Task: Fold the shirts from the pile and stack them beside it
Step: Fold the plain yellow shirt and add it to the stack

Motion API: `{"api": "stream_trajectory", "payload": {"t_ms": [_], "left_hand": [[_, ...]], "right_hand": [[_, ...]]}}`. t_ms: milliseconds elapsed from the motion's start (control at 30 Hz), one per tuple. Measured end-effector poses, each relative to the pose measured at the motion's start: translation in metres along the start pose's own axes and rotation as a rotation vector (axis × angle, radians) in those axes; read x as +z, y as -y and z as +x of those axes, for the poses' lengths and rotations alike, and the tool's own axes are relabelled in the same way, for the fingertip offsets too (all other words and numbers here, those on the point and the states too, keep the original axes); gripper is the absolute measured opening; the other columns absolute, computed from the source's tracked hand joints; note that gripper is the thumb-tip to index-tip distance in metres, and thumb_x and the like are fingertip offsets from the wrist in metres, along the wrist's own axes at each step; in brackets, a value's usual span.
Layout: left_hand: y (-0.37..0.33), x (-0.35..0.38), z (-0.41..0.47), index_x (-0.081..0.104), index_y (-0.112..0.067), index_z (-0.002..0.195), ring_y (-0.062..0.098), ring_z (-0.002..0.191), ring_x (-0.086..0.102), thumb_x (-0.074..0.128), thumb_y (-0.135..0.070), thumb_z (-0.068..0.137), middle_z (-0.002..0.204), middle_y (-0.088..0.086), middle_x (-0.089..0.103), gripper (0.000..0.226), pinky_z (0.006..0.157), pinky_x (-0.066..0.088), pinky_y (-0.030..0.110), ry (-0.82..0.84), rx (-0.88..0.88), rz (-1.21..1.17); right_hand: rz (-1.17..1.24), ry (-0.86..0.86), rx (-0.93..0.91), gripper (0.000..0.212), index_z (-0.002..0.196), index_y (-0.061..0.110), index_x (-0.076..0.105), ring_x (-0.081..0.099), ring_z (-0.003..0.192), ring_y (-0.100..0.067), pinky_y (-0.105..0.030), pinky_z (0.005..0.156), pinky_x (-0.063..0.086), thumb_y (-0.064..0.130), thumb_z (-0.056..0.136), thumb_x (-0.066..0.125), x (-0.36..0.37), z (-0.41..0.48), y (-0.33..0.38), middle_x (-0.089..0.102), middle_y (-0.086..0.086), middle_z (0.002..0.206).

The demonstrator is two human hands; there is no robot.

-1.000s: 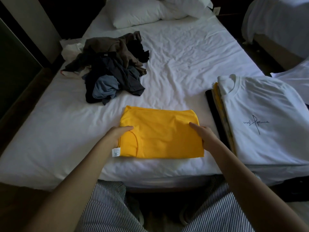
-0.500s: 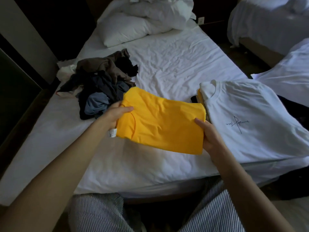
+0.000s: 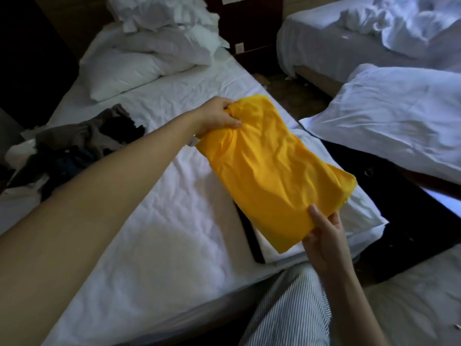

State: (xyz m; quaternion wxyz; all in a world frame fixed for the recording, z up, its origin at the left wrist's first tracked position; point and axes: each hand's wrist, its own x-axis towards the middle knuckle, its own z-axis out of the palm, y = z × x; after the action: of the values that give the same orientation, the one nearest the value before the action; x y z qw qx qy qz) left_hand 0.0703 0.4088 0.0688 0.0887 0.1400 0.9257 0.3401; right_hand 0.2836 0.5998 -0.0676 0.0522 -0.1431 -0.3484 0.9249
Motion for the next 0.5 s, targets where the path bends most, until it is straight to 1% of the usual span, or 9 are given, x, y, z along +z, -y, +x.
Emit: {"api": "stream_trajectory", "payload": {"t_ms": [33,100,167,233,267,333,400,433,500], "left_hand": [[-0.011,0.012,0.017,0.064,-0.006,0.114,0.013,0.097,0.056,0.073,-0.015,0.082,0.106,0.004,0.062,0.034,0.084,0.046,0.026,0.019,0.020,0.045],[-0.022,0.041,0.045,0.062,-0.008,0.115,0.017,0.100,0.057,0.072,-0.021,0.082,0.107,0.005,0.061,0.037,0.086,0.047,0.028,0.032,0.032,0.146],[-0.019,0.077,0.060,0.050,-0.015,0.131,0.026,0.114,0.054,0.071,-0.028,0.082,0.124,0.008,0.057,0.054,0.091,0.043,0.030,0.023,-0.001,0.296],[-0.004,0.110,0.060,0.035,-0.022,0.142,0.032,0.126,0.045,0.068,-0.032,0.082,0.140,0.009,0.046,0.069,0.099,0.039,0.037,0.023,-0.053,0.455],[0.004,0.123,0.056,0.033,-0.023,0.144,0.033,0.129,0.041,0.067,-0.032,0.082,0.143,0.010,0.043,0.071,0.101,0.037,0.039,0.011,-0.070,0.476],[0.019,0.143,0.039,0.036,-0.020,0.140,0.032,0.130,0.038,0.064,-0.032,0.084,0.142,0.011,0.042,0.065,0.100,0.036,0.040,-0.080,-0.118,0.412],[0.035,0.157,0.018,0.042,-0.013,0.132,0.031,0.128,0.039,0.063,-0.031,0.085,0.136,0.013,0.045,0.054,0.099,0.035,0.040,-0.280,-0.231,0.281],[0.042,0.164,0.006,0.043,-0.009,0.129,0.032,0.126,0.040,0.063,-0.030,0.085,0.134,0.014,0.047,0.053,0.100,0.034,0.039,-0.379,-0.297,0.198],[0.057,0.180,-0.014,0.040,-0.002,0.134,0.031,0.123,0.044,0.064,-0.029,0.085,0.136,0.017,0.047,0.061,0.100,0.037,0.037,-0.405,-0.409,-0.053]], "right_hand": [[0.003,-0.044,-0.015,0.028,0.115,0.017,0.046,0.062,0.055,-0.001,-0.018,0.047,0.052,-0.001,0.095,0.039,-0.009,0.002,0.003,0.059,0.001,0.092],[-0.033,-0.102,0.007,0.027,0.116,0.014,0.042,0.056,0.046,0.001,-0.017,0.042,0.046,0.000,0.093,0.045,-0.027,0.003,0.000,0.053,0.002,0.078],[-0.138,-0.164,0.068,0.038,0.112,0.010,0.041,0.056,0.045,-0.001,-0.018,0.042,0.048,0.014,0.082,0.065,-0.050,0.005,-0.007,0.046,-0.001,0.076],[-0.304,-0.170,0.111,0.063,0.115,0.005,0.044,0.063,0.066,-0.009,-0.025,0.062,0.058,0.034,0.070,0.076,-0.066,0.002,-0.006,0.053,-0.006,0.086],[-0.353,-0.182,0.102,0.060,0.119,0.003,0.045,0.064,0.077,-0.012,-0.028,0.071,0.058,0.035,0.077,0.072,-0.073,0.002,-0.005,0.056,-0.006,0.092],[-0.381,-0.235,0.058,0.040,0.119,0.006,0.047,0.063,0.079,-0.009,-0.021,0.068,0.057,0.027,0.088,0.061,-0.082,0.004,0.000,0.058,-0.002,0.094],[-0.362,-0.308,-0.005,0.025,0.110,0.009,0.052,0.063,0.073,-0.003,-0.014,0.058,0.052,0.023,0.091,0.058,-0.085,0.012,0.008,0.057,-0.001,0.093],[-0.342,-0.342,-0.031,0.026,0.107,0.011,0.055,0.062,0.074,-0.002,-0.014,0.057,0.052,0.028,0.088,0.060,-0.083,0.018,0.012,0.058,-0.001,0.094],[-0.354,-0.379,-0.039,0.035,0.112,0.015,0.056,0.062,0.088,-0.008,-0.022,0.066,0.055,0.036,0.085,0.062,-0.077,0.028,0.018,0.061,0.000,0.102]]}}
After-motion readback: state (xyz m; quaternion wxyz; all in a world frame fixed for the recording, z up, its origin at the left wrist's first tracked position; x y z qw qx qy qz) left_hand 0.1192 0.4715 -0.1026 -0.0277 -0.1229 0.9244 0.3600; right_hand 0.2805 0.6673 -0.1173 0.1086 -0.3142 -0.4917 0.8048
